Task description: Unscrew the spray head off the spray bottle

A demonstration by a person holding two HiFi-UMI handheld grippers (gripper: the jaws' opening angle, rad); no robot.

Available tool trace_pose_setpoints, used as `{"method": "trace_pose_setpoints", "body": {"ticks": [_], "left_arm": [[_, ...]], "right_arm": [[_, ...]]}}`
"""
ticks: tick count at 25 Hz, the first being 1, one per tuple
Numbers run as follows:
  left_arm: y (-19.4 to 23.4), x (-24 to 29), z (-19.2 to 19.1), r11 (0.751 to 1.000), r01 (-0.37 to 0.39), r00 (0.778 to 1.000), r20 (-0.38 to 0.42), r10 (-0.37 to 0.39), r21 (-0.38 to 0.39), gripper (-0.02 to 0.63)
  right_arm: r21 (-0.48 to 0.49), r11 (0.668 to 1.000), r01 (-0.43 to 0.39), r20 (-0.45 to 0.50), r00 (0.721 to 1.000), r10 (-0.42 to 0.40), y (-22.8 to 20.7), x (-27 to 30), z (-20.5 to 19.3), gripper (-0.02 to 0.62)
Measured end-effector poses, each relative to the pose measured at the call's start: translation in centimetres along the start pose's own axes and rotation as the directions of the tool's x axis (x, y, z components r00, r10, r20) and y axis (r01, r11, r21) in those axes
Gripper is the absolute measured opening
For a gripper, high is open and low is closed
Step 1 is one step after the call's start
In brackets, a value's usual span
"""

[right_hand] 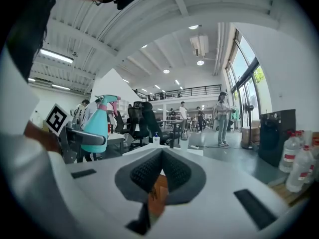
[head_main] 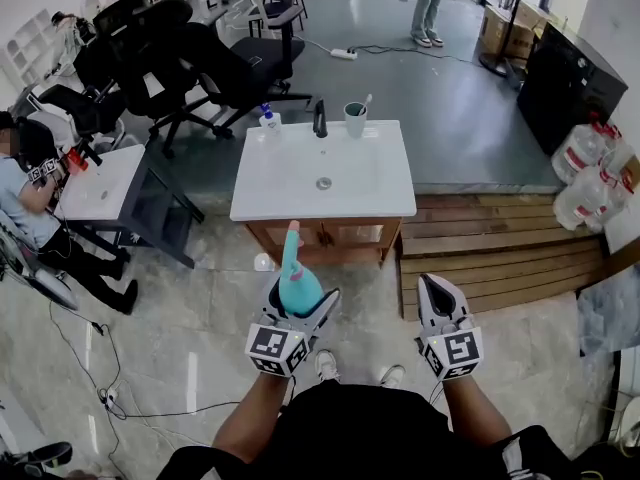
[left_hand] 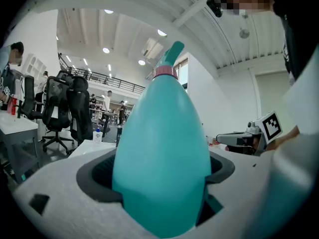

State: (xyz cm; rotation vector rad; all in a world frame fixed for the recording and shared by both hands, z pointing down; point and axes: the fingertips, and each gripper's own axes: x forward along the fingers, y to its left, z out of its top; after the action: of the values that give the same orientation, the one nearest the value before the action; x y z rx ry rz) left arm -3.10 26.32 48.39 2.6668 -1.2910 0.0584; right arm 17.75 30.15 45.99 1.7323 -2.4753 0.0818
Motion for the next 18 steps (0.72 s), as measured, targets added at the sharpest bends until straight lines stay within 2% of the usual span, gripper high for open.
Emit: {"method": "trace_pose_setpoints", "body": {"ticks": [6,10,18], "left_arm": [[0.7,0.8,2.2,0.995,0.063,0.996,0.063,-0.068,0.078,0.469],[1.8,1.3,3.6,0.987,0.099,0.991,0.076,-0.110,0.128,0.469],[5.0,1.5,4.5,0.983,0.131,0.987,0.073,-0.141,0.127,0.468]], "right_arm": [[0.000,1.000,-0.017,0.041,0.999,0.017,2.6,2.9,1.2,0.005],[0.001,1.000,0.012,0.059,0.998,-0.012,3.8,4.8,2.0,0.005],[0.025,0.998,0.062,0.064,0.996,-0.064,4.5,6.7,2.3,0.005]]}}
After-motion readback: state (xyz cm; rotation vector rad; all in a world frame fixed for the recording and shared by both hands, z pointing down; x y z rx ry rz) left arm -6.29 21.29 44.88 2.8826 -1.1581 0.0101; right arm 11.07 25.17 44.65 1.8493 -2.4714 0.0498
